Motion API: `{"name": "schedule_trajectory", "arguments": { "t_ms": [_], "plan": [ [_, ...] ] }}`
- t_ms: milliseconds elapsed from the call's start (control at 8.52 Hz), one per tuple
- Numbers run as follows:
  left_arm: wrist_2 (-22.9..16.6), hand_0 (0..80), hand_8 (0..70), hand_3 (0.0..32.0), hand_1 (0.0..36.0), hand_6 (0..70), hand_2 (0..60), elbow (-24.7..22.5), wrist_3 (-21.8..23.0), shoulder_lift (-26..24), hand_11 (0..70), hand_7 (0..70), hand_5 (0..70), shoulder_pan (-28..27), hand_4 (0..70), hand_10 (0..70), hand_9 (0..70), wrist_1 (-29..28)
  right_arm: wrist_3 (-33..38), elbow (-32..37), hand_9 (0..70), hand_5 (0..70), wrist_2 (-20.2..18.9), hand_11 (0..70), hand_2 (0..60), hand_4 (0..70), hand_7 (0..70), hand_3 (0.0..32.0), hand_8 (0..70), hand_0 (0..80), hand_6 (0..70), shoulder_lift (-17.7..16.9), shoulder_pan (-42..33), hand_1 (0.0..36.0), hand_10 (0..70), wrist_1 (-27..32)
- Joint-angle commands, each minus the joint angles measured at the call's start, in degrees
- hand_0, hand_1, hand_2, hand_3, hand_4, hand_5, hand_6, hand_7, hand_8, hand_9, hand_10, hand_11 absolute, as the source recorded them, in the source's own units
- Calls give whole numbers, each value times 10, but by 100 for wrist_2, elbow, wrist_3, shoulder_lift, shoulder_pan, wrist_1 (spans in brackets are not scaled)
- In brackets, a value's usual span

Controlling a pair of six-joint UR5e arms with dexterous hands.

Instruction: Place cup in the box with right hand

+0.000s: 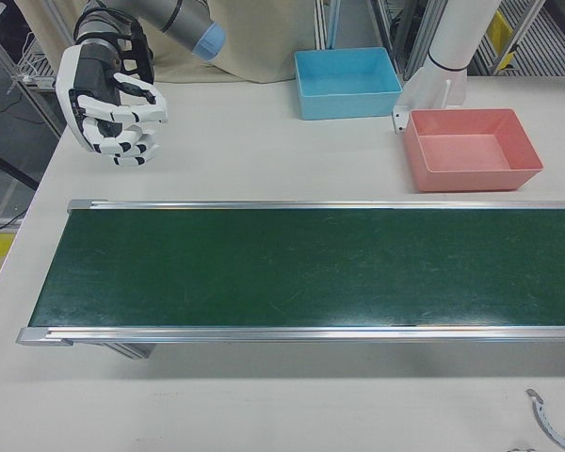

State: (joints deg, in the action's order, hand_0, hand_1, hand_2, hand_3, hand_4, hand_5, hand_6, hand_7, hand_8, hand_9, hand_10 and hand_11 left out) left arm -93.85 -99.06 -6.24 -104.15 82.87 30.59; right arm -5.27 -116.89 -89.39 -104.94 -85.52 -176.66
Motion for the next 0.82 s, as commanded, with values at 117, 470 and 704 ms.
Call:
{"name": "schedule_trajectory", "arguments": {
  "t_ms": [117,470,704],
  "plan": [
    [7,0,0,0,0,0,0,-8,0,0,0,0,0,1,0,0,0,8,-9,9,566,211,-9,519,341,313,700,0,444,800,221,0,9,360,345,-9],
    [7,0,0,0,0,0,0,1,0,0,0,0,0,-7,0,0,0,0,0,0,576,212,-9,531,346,328,700,0,450,800,226,0,0,360,355,0],
    [-2,0,0,0,0,0,0,1,0,0,0,0,0,1,0,0,0,-9,0,9,565,211,-9,521,332,310,700,0,444,800,220,0,9,360,346,0]
  ]
}}
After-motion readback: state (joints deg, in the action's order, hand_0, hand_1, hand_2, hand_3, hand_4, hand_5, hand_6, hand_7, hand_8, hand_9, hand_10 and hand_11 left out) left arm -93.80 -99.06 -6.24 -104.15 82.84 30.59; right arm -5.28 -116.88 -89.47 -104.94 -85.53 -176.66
